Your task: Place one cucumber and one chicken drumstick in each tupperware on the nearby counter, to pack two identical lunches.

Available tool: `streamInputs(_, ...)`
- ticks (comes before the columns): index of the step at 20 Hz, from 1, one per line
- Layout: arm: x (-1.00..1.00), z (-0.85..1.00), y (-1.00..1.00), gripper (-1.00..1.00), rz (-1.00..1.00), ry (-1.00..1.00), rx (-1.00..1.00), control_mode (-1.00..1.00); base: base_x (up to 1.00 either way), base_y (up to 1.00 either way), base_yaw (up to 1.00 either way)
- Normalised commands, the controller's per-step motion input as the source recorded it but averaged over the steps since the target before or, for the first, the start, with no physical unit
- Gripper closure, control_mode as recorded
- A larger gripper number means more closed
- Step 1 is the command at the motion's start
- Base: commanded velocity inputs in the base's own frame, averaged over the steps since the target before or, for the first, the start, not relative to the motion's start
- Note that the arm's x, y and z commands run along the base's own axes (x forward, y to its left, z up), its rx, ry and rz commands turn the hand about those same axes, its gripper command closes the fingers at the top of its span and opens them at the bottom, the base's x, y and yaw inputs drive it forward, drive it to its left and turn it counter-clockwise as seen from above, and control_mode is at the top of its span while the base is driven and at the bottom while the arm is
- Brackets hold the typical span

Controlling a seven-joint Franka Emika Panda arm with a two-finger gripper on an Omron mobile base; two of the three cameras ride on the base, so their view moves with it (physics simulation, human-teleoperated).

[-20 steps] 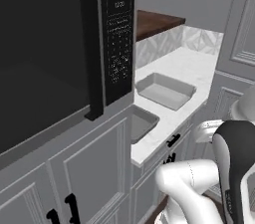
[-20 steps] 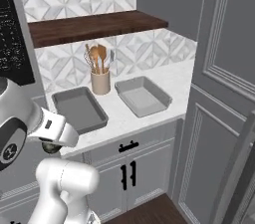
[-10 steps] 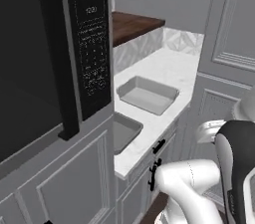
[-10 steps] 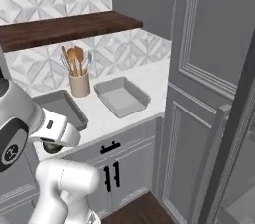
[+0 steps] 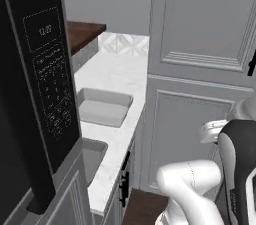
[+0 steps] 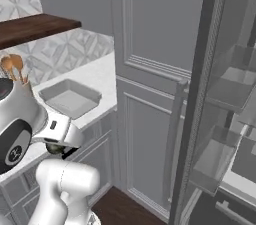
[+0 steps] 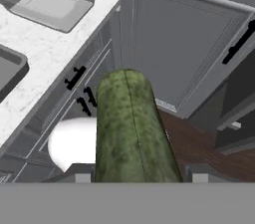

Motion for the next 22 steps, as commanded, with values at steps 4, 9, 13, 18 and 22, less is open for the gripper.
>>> streamInputs(4, 0.00, 0.00, 0.00, 1.00, 0.00, 0.00, 0.00, 1.00, 0.37, 0.40, -0.41)
streamInputs(9, 0.00, 0.00, 0.00, 1.00, 0.00, 0.00, 0.00, 1.00, 0.60, 0.10, -0.36)
streamInputs(13, 0.00, 0.00, 0.00, 1.00, 0.00, 0.00, 0.00, 1.00, 0.59, -0.01, -0.26)
streamInputs(18, 0.00, 0.00, 0.00, 1.00, 0.00, 0.00, 0.00, 1.00, 0.73, 0.03, -0.19)
streamInputs(22, 0.00, 0.00, 0.00, 1.00, 0.00, 0.00, 0.00, 1.00, 0.53, 0.17, 0.03)
